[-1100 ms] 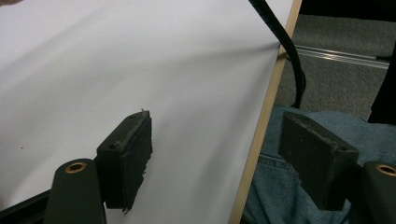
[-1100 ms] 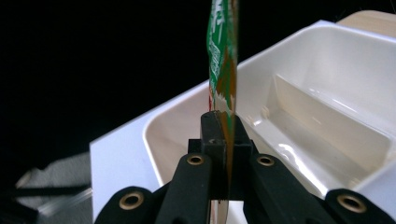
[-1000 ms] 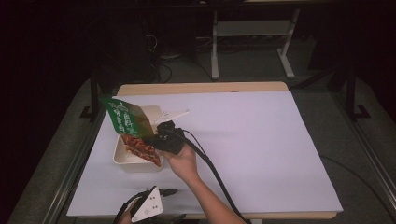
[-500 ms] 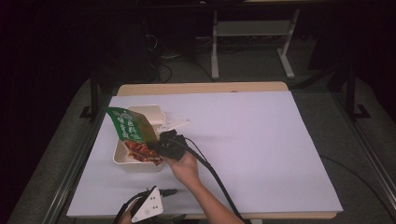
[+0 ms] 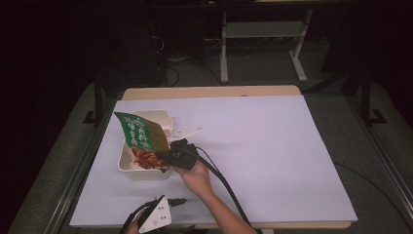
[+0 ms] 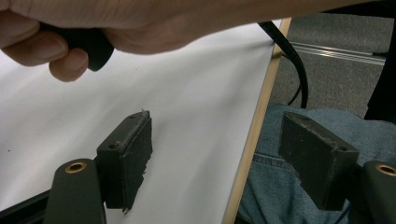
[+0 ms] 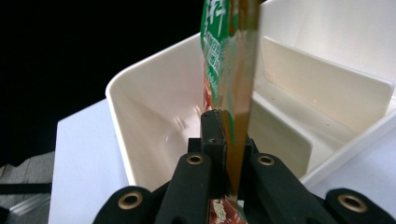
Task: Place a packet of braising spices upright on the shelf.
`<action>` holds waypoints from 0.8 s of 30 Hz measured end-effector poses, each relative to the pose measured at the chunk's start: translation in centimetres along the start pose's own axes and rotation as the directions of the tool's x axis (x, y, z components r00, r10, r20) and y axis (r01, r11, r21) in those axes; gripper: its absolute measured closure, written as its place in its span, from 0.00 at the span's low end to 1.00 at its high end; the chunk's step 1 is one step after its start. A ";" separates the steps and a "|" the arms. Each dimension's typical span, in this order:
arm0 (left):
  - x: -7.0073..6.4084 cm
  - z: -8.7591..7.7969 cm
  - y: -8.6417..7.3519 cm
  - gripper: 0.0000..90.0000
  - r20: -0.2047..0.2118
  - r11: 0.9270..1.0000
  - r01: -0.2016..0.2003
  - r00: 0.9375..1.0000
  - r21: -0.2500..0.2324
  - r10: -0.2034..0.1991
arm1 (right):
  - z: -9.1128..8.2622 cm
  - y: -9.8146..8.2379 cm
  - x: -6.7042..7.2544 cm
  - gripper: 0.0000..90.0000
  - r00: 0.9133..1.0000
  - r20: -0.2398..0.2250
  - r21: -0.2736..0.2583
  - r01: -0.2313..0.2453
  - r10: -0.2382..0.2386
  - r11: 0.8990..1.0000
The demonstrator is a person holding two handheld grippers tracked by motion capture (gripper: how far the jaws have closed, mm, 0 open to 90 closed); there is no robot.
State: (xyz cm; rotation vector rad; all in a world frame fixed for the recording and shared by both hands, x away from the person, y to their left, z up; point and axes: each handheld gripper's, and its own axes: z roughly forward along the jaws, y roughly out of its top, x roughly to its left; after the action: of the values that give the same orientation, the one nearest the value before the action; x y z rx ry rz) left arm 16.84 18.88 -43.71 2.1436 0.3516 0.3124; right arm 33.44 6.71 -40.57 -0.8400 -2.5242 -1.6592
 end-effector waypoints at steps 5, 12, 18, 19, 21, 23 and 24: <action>0.1 -0.1 0.0 0.29 -0.002 1.000 0.008 1.000 -0.003 -0.008 | -0.4 0.6 0.0 0.83 0.998 0.045 0.026 0.048 -0.049 0.999; 0.4 -0.2 -0.1 0.28 -0.009 1.000 0.019 1.000 -0.004 -0.019 | -1.8 1.1 -0.8 0.63 0.998 0.044 0.017 0.044 -0.045 0.999; 0.8 -0.1 -0.2 0.27 -0.013 1.000 0.031 0.999 0.003 -0.031 | -3.2 1.2 -0.9 0.55 0.998 0.020 0.021 0.063 -0.063 0.998; 0.8 -0.1 -0.2 0.27 -0.014 0.999 0.033 0.999 -0.001 -0.033 | -3.5 1.2 -0.9 0.54 0.998 0.017 0.025 0.064 -0.065 0.998; 0.8 -0.1 -0.2 0.27 -0.018 0.999 0.033 0.999 -0.005 -0.033 | -4.0 1.1 -1.0 0.53 0.998 0.017 0.026 0.067 -0.068 0.997; 0.9 -0.1 -0.2 0.26 -0.021 0.999 0.037 0.999 -0.004 -0.037 | -4.6 1.1 -1.1 0.52 0.997 0.016 0.025 0.072 -0.073 0.997; 0.9 -0.1 -0.2 0.26 -0.023 0.999 0.040 0.999 -0.003 -0.040 | -4.9 1.0 -1.2 0.52 0.997 0.018 0.024 0.076 -0.077 0.997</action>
State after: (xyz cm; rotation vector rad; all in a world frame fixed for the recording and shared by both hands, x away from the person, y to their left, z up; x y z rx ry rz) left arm 17.61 19.38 -43.75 2.1292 0.4065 0.3154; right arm 33.51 2.35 -37.89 -0.7700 -2.6143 -1.6473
